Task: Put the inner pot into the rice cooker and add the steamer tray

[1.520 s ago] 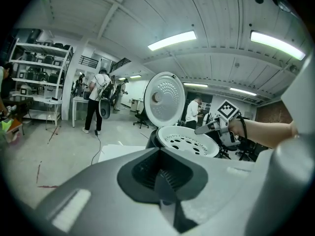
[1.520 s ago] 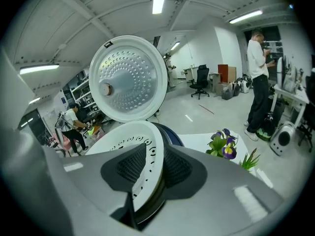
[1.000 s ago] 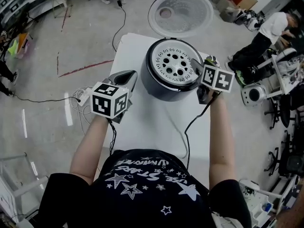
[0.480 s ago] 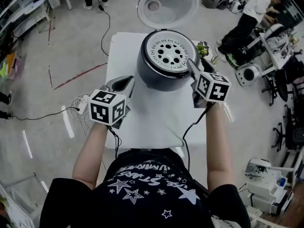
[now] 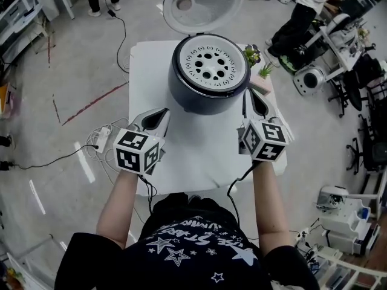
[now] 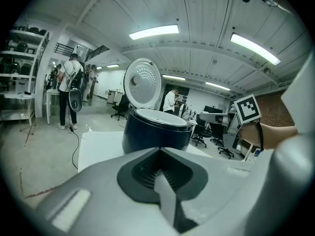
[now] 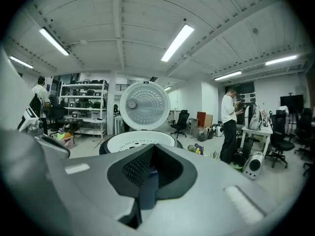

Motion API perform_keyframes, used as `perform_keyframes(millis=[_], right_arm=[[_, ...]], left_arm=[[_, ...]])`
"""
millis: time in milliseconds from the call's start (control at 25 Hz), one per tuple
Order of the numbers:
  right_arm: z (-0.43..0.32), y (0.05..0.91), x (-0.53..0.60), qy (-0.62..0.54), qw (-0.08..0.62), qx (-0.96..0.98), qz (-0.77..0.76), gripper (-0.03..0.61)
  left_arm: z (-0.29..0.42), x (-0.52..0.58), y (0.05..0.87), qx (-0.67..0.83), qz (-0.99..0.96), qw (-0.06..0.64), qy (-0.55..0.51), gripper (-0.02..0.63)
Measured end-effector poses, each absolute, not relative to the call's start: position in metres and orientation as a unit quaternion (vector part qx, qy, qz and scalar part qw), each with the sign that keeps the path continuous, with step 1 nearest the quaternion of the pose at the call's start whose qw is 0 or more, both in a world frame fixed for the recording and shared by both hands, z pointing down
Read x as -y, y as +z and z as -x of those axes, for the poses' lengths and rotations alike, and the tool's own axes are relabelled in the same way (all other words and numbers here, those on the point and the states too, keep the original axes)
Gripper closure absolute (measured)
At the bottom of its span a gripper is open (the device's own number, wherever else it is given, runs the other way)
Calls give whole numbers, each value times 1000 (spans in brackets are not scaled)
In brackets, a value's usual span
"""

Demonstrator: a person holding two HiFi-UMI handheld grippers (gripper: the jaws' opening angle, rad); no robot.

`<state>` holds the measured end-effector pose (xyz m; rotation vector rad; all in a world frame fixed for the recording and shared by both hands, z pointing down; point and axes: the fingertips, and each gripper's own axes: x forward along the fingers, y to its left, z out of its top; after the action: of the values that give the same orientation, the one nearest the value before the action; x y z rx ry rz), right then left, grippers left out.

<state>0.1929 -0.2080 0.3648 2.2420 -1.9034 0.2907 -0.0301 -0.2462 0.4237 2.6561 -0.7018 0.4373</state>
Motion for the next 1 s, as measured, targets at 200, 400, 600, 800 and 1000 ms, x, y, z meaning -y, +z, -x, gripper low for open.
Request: perform_keyframes(millis=[200, 400, 600, 800, 1000], right_arm=[[-184, 385, 187, 137, 74, 639, -753, 551], [-182, 404, 157, 154, 73, 644, -746, 551], [-165, 413, 122, 165, 71, 652, -737, 551], [-153, 415, 79, 174, 64, 650, -737, 551], [-140, 420, 38, 187, 56, 646, -738, 551]], left_arm=[[28, 230, 441, 233, -940, 188, 166, 601], [29, 207, 458, 231, -936, 198, 178, 601], [37, 180, 455, 232, -936, 194, 179, 600], [40, 145, 449, 225, -939, 184, 184, 600], [53, 117, 456, 243, -937, 163, 189, 600]])
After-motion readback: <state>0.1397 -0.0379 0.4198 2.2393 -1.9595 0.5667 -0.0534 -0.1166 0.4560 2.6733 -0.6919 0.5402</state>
